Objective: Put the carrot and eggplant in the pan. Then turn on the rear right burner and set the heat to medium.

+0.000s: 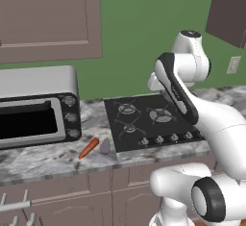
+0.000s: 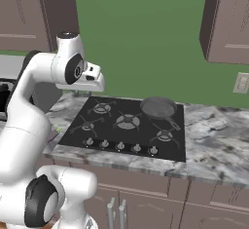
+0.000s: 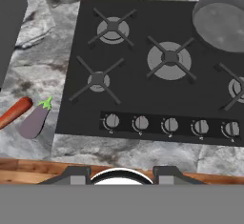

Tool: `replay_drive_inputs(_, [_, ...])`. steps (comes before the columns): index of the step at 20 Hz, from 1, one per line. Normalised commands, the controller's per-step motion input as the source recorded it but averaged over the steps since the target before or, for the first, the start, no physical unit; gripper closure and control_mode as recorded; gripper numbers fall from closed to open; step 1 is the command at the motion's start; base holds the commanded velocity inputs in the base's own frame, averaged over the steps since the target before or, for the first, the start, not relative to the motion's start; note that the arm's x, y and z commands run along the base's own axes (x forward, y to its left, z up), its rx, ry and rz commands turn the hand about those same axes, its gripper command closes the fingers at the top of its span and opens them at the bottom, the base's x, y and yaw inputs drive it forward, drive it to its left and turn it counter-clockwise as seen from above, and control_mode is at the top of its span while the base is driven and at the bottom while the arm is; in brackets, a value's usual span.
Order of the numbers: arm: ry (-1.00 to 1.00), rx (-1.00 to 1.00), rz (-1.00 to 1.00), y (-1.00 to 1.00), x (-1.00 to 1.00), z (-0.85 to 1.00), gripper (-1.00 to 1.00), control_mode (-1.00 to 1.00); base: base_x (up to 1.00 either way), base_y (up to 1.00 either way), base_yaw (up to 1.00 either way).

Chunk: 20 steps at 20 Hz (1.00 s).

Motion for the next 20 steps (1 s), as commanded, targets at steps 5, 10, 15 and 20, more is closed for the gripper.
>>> replay_drive_inputs(5, [-0.03, 0.00, 0.05, 0.10, -0.19, 0.00, -1.00, -1.00, 0.00, 0.00, 0.00])
replay_drive_inputs(10, [-0.01, 0.00, 0.08, 0.22, -0.31, 0.00, -1.00, -1.00, 0.00, 0.00, 0.00])
replay_drive_inputs(15, [0.00, -0.03, 0.04, 0.57, -0.29, 0.00, -1.00, -1.00, 0.00, 0.00, 0.00])
replay_drive_inputs(20, [-0.01, 0.00, 0.00, 0.77, -0.17, -0.04, -1.00, -1.00, 0.00, 0.00, 0.00])
